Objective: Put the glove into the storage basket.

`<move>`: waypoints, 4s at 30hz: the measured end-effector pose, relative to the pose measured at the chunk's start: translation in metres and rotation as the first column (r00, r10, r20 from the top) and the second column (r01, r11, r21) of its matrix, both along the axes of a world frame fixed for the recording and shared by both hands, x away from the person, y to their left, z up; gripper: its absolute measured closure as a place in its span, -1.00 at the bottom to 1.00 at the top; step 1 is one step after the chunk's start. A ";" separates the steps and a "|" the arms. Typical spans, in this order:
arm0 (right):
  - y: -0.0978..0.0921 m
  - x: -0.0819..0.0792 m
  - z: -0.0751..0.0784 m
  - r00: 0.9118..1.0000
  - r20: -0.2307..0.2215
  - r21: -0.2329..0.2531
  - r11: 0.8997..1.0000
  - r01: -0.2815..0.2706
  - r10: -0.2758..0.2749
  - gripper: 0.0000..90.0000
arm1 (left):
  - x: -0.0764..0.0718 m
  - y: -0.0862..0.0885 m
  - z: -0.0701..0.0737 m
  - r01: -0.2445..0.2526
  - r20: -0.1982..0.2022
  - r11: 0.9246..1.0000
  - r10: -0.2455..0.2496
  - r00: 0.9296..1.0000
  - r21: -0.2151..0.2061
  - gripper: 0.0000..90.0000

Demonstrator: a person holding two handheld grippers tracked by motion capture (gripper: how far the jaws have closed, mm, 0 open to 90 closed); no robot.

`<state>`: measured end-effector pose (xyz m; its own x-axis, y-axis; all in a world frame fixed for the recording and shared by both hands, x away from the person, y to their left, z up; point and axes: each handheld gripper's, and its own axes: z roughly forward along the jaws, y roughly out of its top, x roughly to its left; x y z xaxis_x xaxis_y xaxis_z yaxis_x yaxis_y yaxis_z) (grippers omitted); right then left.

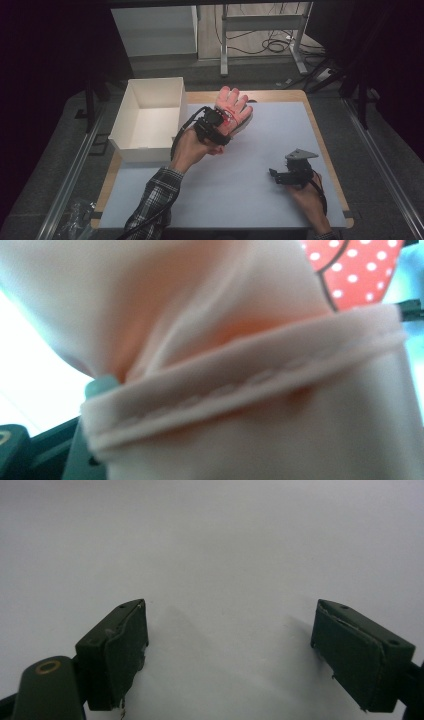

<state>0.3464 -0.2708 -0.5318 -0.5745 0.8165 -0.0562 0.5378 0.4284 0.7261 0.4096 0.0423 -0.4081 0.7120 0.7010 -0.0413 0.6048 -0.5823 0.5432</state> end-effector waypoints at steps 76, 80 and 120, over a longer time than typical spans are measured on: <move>0.000 0.000 0.000 1.000 0.002 -0.001 1.000 0.001 -0.001 -0.66 | 0.054 0.174 -0.031 -0.543 0.007 0.839 0.543 0.839 0.005 -0.16; 0.000 0.000 0.000 1.000 0.002 -0.001 1.000 0.001 -0.001 -0.66 | 0.058 0.172 -0.041 -0.547 0.001 0.837 0.547 0.837 0.027 -0.16; 0.000 0.000 0.000 1.000 0.002 0.000 1.000 0.001 -0.001 -0.66 | 0.088 0.151 -0.080 -0.553 -0.108 0.789 0.595 0.796 0.269 -0.79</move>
<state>0.3466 -0.2709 -0.5319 -0.5733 0.8173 -0.0579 0.5366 0.4279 0.7273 0.4975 0.1936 -0.4879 0.1690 0.9830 0.0719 0.9369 -0.1828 0.2980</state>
